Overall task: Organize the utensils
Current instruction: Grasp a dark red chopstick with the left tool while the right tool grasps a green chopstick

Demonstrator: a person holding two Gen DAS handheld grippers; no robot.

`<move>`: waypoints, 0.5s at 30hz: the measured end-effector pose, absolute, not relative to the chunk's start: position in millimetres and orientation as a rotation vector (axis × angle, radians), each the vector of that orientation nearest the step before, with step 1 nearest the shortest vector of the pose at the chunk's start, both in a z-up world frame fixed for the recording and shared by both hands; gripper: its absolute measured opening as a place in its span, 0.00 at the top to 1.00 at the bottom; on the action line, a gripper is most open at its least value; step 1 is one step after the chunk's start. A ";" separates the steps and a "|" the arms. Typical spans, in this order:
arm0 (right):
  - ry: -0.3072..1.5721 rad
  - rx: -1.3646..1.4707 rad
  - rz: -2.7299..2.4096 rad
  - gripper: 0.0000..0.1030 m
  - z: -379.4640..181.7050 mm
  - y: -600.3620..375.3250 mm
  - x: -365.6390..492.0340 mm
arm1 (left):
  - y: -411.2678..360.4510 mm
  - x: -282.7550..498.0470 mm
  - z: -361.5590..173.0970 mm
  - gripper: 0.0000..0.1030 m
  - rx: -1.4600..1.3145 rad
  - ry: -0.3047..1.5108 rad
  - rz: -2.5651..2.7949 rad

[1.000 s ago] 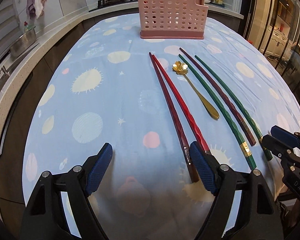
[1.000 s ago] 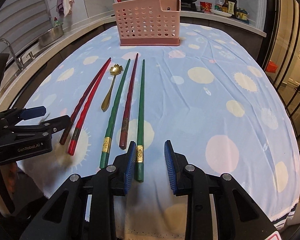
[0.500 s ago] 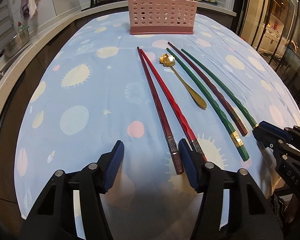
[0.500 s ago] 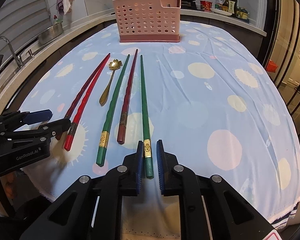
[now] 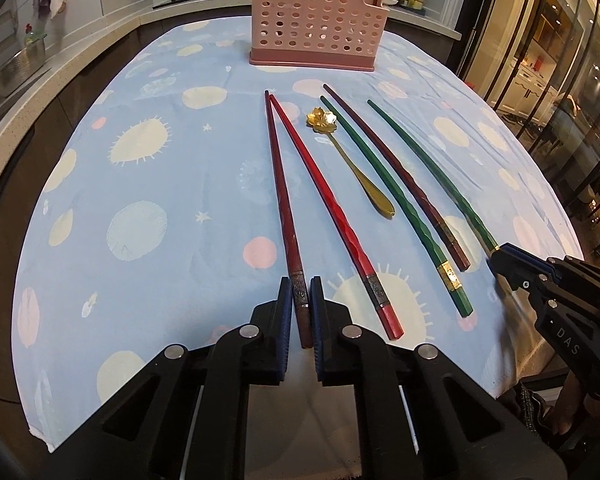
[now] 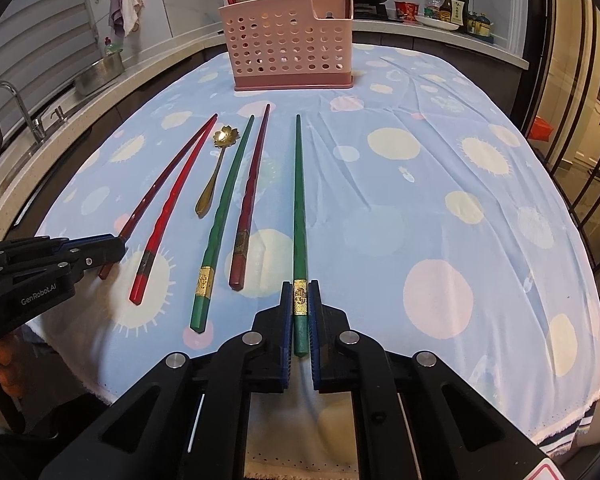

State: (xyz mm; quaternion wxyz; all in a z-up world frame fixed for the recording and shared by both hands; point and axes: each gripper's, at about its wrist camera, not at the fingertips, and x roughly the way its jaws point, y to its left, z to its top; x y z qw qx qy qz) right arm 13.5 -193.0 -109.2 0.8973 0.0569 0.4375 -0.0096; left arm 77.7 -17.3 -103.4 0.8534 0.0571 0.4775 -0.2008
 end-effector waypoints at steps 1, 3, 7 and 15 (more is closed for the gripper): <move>0.903 0.120 -0.021 0.94 -107.5 -194.0 13.4 | -17.0 77.3 -102.6 0.91 0.117 1.007 -0.425; 0.895 0.123 -0.021 0.94 -104.2 -195.1 13.0 | -16.5 76.7 -100.8 0.91 0.113 1.007 -0.428; 0.871 0.130 -0.024 0.94 -95.0 -199.0 12.4 | -13.6 75.6 -91.9 0.91 0.102 0.990 -0.426; 0.798 0.154 -0.027 0.94 -64.2 -212.6 16.6 | -6.4 76.0 -53.8 0.91 0.072 0.903 -0.427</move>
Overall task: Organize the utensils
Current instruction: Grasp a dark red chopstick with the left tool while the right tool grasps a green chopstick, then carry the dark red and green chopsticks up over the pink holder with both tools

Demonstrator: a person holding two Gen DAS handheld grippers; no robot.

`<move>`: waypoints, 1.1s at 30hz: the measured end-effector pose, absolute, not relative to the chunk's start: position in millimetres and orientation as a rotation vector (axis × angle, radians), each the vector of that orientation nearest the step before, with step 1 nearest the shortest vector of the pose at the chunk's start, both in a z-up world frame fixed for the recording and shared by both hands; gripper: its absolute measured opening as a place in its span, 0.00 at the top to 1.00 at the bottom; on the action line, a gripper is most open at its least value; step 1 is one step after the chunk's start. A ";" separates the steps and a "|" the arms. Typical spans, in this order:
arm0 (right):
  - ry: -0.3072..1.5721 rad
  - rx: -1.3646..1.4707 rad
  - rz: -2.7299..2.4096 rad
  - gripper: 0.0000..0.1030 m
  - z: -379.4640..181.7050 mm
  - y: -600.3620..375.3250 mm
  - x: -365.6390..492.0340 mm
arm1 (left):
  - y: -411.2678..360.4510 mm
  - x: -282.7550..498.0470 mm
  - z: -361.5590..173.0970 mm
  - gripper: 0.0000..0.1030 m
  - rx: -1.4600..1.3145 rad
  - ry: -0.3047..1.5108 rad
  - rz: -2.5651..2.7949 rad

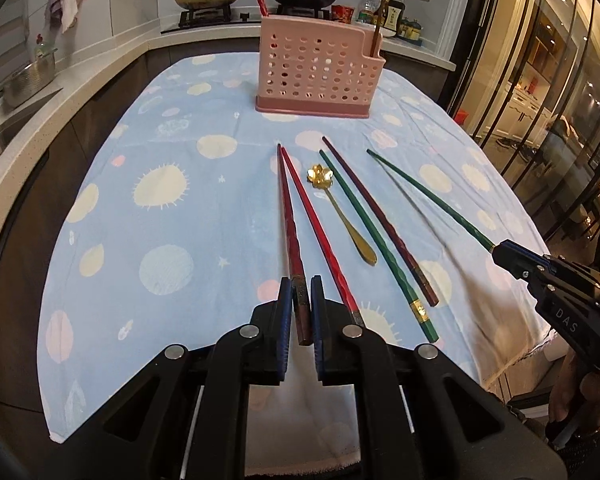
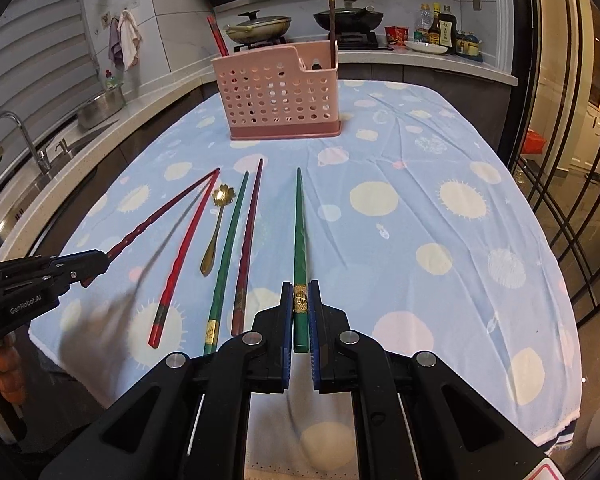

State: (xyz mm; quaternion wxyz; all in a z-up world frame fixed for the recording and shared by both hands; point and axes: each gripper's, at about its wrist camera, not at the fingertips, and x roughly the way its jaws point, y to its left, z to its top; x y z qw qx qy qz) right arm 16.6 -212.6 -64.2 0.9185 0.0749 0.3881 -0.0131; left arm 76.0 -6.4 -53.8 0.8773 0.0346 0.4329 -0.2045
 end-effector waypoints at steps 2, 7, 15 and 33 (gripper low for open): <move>0.772 0.157 -0.030 0.94 -54.2 -216.7 19.4 | -4.3 78.9 -41.8 0.91 0.062 0.874 -0.426; 0.693 0.158 -0.028 0.94 -24.4 -226.0 29.3 | -3.4 92.0 -7.5 0.94 0.045 0.791 -0.426; 0.596 0.141 -0.027 0.94 15.0 -235.8 57.6 | -7.3 123.9 32.0 0.94 0.044 0.693 -0.394; 0.678 0.181 -0.021 0.94 -18.6 -228.2 43.6 | -16.0 95.8 -105.1 0.68 0.110 1.007 -0.391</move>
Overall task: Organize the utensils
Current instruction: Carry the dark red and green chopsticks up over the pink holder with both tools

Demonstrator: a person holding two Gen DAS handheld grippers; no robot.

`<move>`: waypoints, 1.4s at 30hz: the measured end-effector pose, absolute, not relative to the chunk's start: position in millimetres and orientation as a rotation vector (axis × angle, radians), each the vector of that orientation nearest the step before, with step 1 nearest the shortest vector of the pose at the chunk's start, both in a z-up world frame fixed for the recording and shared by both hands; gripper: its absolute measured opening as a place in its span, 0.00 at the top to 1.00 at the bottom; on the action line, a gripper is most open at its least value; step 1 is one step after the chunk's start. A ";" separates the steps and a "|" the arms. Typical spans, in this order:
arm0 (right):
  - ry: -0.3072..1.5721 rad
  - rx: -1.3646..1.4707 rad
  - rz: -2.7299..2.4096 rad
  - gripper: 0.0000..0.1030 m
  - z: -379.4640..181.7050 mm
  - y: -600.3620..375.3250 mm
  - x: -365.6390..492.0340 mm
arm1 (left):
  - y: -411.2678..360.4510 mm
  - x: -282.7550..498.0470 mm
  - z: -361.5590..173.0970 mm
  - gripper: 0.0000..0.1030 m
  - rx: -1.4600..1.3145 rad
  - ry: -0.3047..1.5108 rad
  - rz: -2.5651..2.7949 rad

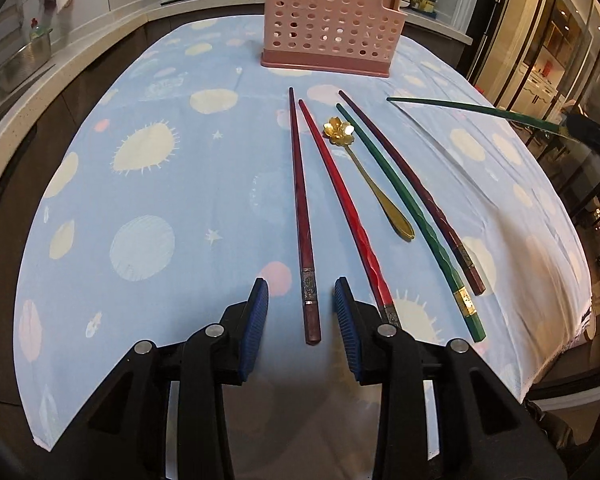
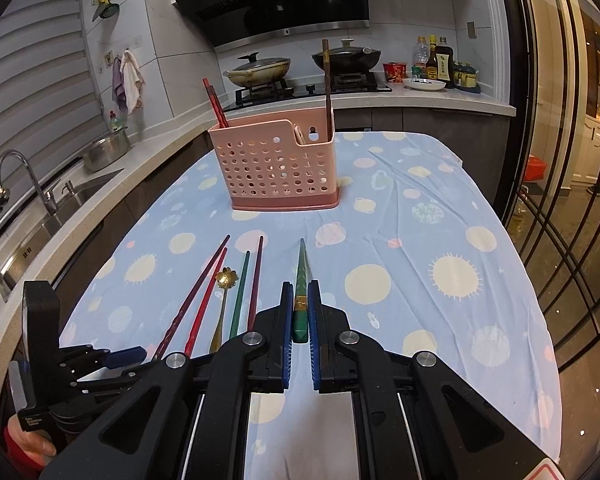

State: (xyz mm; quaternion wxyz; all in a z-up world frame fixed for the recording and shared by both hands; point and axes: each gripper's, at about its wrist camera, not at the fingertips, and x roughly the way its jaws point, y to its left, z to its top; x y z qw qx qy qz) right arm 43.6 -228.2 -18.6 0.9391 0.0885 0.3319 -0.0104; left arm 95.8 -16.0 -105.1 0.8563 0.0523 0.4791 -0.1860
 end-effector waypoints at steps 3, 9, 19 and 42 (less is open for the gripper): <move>0.680 0.184 -0.018 0.94 -19.7 -227.4 42.7 | -15.5 96.9 -105.1 0.75 0.102 1.005 -0.390; 0.684 0.188 -0.020 0.94 -20.5 -228.9 41.0 | -12.0 97.5 -101.2 0.93 0.072 1.027 -0.419; 0.615 0.176 -0.023 0.94 6.1 -236.0 49.4 | -1.0 107.6 -20.9 0.93 0.041 0.841 -0.422; 0.410 0.125 0.037 0.94 123.3 -245.0 134.3 | -29.1 197.9 147.3 0.93 0.046 0.488 -0.424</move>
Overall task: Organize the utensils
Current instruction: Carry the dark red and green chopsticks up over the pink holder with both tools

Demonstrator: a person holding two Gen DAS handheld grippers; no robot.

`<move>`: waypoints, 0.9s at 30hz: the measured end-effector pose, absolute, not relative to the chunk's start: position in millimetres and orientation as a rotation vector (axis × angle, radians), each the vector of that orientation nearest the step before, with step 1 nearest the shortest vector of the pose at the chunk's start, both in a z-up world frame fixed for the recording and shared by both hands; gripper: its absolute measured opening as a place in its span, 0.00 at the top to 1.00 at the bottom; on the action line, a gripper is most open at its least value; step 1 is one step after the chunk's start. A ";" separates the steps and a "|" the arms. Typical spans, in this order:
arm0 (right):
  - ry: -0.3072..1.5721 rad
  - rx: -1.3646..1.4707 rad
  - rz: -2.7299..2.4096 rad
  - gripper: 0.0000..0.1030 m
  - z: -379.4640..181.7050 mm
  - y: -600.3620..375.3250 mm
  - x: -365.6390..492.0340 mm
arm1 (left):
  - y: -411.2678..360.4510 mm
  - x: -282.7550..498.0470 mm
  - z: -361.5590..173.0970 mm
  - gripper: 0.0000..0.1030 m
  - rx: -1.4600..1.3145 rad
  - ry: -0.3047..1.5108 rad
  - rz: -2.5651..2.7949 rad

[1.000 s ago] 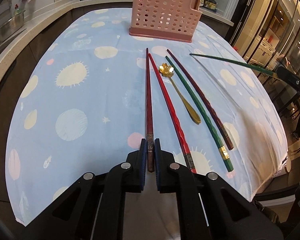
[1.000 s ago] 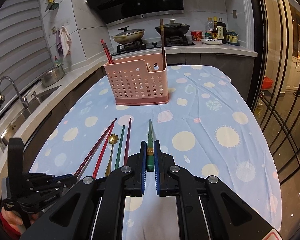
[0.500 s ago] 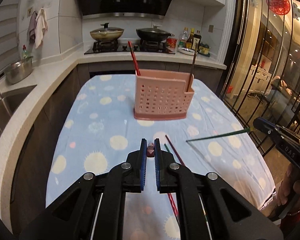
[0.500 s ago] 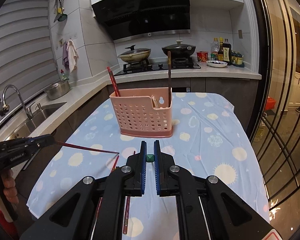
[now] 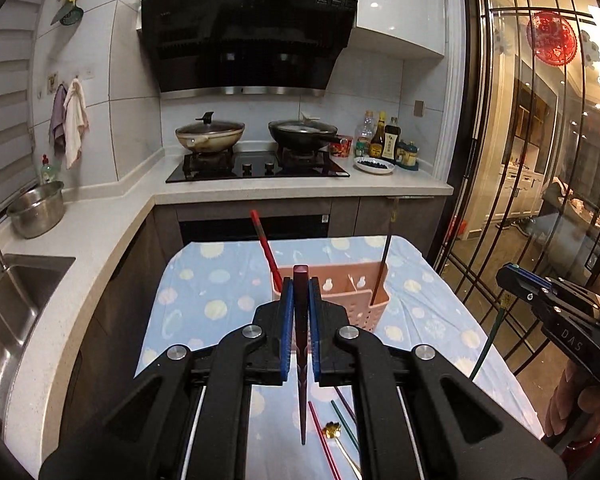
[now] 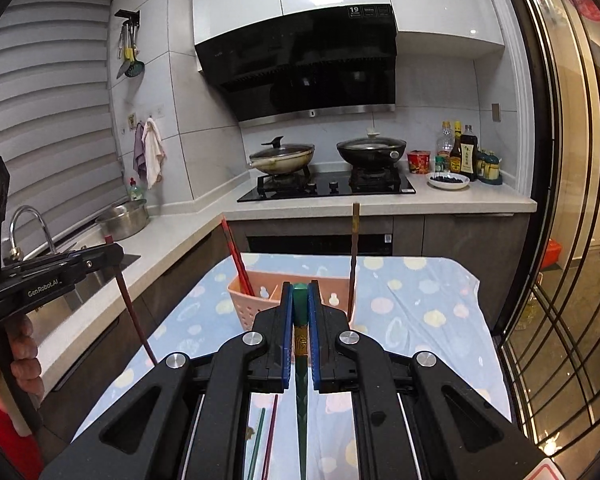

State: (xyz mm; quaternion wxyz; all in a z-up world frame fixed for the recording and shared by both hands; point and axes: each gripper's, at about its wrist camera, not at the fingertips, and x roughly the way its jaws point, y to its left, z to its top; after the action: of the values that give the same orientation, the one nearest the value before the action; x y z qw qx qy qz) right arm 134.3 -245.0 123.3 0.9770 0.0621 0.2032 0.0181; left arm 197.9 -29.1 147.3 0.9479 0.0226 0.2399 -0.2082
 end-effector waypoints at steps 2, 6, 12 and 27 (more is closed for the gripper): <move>0.385 0.119 0.034 0.94 137.0 -245.3 142.1 | -31.1 203.7 162.3 0.93 0.043 0.460 -0.427; 0.343 0.133 0.031 0.94 165.2 -250.9 163.5 | -37.7 217.7 190.9 0.93 0.047 0.408 -0.427; 0.299 0.144 0.002 0.94 202.2 -253.6 207.5 | -53.5 250.2 223.4 0.93 0.053 0.375 -0.431; 0.368 0.135 -0.004 0.94 194.1 -243.1 304.4 | -81.7 323.0 214.8 0.93 0.069 0.430 -0.434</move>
State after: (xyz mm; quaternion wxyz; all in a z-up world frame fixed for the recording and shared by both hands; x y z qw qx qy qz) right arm 304.4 -243.1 194.1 0.9809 0.0668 0.1828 -0.0020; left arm 323.0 -81.7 214.8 0.9530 0.0340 0.2118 -0.2138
